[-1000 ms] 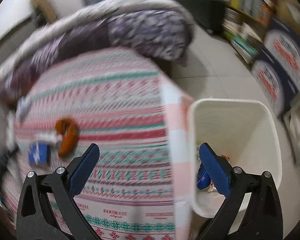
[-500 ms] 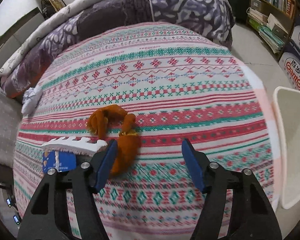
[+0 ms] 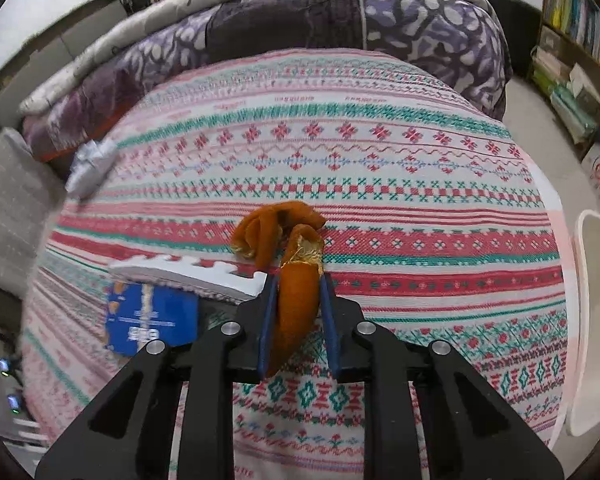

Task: Collect trash
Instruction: 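Grasp the orange peel on the tablecloth with the right tool, then carry the orange peel over the bin and open the right tool, then carry the white notched strip over the bin and open the left tool, then grasp the long grey-white strip beside the blue box with the left tool, then grasp the blue biscuit box with the right tool, then carry the blue box to the bin and open the right tool while the left tool carries the strip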

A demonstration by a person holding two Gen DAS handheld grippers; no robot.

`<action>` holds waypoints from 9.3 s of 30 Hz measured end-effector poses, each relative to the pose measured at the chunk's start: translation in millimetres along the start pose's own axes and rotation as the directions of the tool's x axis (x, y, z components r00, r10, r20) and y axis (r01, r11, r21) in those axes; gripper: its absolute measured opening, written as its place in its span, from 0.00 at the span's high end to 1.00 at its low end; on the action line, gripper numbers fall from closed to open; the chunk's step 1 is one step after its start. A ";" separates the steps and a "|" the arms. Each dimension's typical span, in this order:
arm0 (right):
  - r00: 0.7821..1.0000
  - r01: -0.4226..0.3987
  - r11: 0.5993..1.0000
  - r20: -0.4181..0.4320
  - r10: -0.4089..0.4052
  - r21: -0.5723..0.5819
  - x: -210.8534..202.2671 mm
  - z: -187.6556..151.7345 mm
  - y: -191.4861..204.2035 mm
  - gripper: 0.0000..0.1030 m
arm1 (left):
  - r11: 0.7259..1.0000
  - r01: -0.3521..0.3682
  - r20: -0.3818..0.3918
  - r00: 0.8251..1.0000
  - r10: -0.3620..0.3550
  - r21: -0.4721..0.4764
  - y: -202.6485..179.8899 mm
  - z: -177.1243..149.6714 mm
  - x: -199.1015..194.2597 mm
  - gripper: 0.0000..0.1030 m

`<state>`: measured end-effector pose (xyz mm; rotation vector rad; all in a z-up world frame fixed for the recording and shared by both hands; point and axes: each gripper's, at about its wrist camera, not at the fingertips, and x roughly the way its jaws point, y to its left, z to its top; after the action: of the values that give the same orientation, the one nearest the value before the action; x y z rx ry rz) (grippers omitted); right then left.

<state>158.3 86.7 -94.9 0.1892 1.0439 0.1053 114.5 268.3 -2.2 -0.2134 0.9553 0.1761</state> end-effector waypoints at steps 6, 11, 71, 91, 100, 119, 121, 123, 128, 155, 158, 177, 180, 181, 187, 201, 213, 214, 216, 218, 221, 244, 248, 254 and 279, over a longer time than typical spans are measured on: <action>0.994 0.005 0.999 0.113 0.000 -0.043 -50.4 10.5 -10.0 0.80 | 1.000 -0.013 0.082 0.997 0.012 0.005 -5.1 -1.8 -13.1 0.75; 0.980 0.028 0.996 0.200 -0.010 -0.090 -86.0 13.2 -14.0 0.80 | 0.999 -0.045 0.165 0.985 0.041 0.024 -15.6 -6.8 -23.9 0.75; 0.899 0.281 0.890 0.225 -0.375 0.360 -170.7 -10.4 -242.2 0.32 | 0.909 0.073 0.171 0.973 -0.155 0.409 -204.3 -103.3 -28.5 0.75; 0.899 0.188 0.782 0.217 -0.381 0.594 -213.2 -20.8 -331.5 0.09 | 0.850 0.355 -0.133 0.935 -0.330 0.389 -315.0 -153.1 -6.3 0.74; 0.903 0.142 0.735 0.217 -0.370 0.663 -219.5 -21.7 -355.2 0.09 | 0.774 0.531 -0.281 0.845 -0.455 0.344 -353.5 -158.2 -9.1 0.55; 0.894 0.253 0.812 0.194 -0.403 0.526 -189.0 -7.9 -296.0 0.07 | 0.846 0.227 -0.082 0.973 -0.215 0.483 -271.5 -124.9 1.8 0.34; 0.900 0.257 0.824 0.185 -0.394 0.504 -182.2 -6.9 -287.9 0.07 | 0.843 0.170 -0.067 0.985 -0.158 0.509 -257.2 -119.2 9.4 0.30; 0.906 0.264 0.838 0.176 -0.386 0.478 -174.7 -6.0 -276.4 0.07 | 0.834 0.109 -0.048 0.994 -0.099 0.540 -245.5 -116.2 17.4 0.30; 0.918 0.275 0.870 0.158 -0.364 0.410 -157.8 -2.2 -250.4 0.07 | 0.775 -0.059 -0.008 0.997 0.082 0.629 -198.3 -102.8 50.3 0.27; 0.997 0.042 0.954 0.074 -0.021 -0.297 -60.2 -14.4 -59.2 0.07 | 0.905 0.042 -0.163 0.986 0.030 0.423 -32.0 25.5 137.8 1.00; 0.998 -0.009 0.920 0.058 0.034 -0.392 -53.7 -19.0 -33.5 0.07 | 0.939 0.064 -0.193 0.981 0.003 0.338 -4.4 33.4 140.5 1.00; 0.973 -0.227 0.768 -0.103 0.208 -0.598 -33.0 -30.6 45.6 0.07 | 0.875 0.245 -0.282 0.950 -0.132 0.417 -30.1 32.8 132.9 0.51; 0.975 -0.218 0.770 -0.110 0.191 -0.599 -26.9 -35.4 40.5 0.07 | 0.868 0.221 -0.304 0.949 -0.086 0.445 -43.8 29.0 151.3 0.51; 0.976 -0.218 0.768 -0.112 0.189 -0.602 -24.0 -35.6 39.9 0.07 | 0.869 0.191 -0.307 0.951 -0.048 0.456 -45.5 26.1 160.9 0.51; 0.967 -0.249 0.704 -0.139 0.212 -0.665 -6.3 -26.9 61.0 0.07 | 0.911 0.178 -0.321 0.946 -0.053 0.373 -9.7 32.9 166.5 0.90; 0.943 -0.332 0.410 -0.299 0.144 -0.849 43.5 -34.2 137.3 0.21 | 0.931 0.241 -0.214 0.959 -0.185 0.274 43.2 55.3 103.5 0.90; 0.954 -0.299 0.610 -0.223 0.200 -0.734 5.6 -26.1 115.2 0.47 | 0.954 0.198 -0.130 0.976 -0.172 0.224 49.8 60.5 78.2 0.90; 0.962 -0.272 0.636 -0.190 0.196 -0.722 -2.1 -24.9 112.6 0.47 | 0.956 0.191 -0.119 0.979 -0.168 0.223 48.3 60.7 74.8 0.90; 0.973 -0.226 0.684 -0.133 0.187 -0.694 -16.2 -20.3 106.0 0.47 | 0.959 0.179 -0.094 0.982 -0.162 0.217 44.9 60.4 64.3 0.90; 0.984 -0.166 0.728 -0.059 0.170 -0.665 -35.1 -13.6 98.7 0.47 | 0.963 0.169 -0.062 0.985 -0.160 0.209 40.3 60.9 50.7 0.90; 0.987 -0.111 0.782 0.021 0.157 -0.614 -62.6 -3.6 84.7 0.47 | 0.968 0.154 -0.012 0.988 -0.154 0.197 32.6 60.7 28.4 0.90; 0.930 0.152 0.983 0.353 -0.105 -0.108 -158.7 2.5 -50.1 0.47 | 0.996 0.025 0.169 0.985 -0.040 0.089 -69.2 -26.4 -31.6 0.90; 0.914 0.181 0.982 0.377 -0.152 -0.043 -156.8 -5.2 -76.7 0.47 | 0.995 0.024 0.213 0.976 -0.043 0.093 -86.5 -37.9 -33.8 0.90; 0.901 0.205 0.978 0.381 -0.207 0.047 -155.5 -4.3 -112.5 0.47 | 0.992 0.019 0.259 0.965 -0.051 0.124 -111.5 -48.6 -38.5 0.90; 0.868 0.287 0.922 0.336 -0.366 0.261 -180.7 -0.2 -225.3 0.47 | 0.957 0.097 0.189 0.970 -0.152 0.274 -218.9 -83.3 -27.7 0.90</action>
<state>67.1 -165.6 11.9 0.2037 0.6830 -0.3408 86.2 34.2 -3.5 -0.0089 0.7436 -0.0462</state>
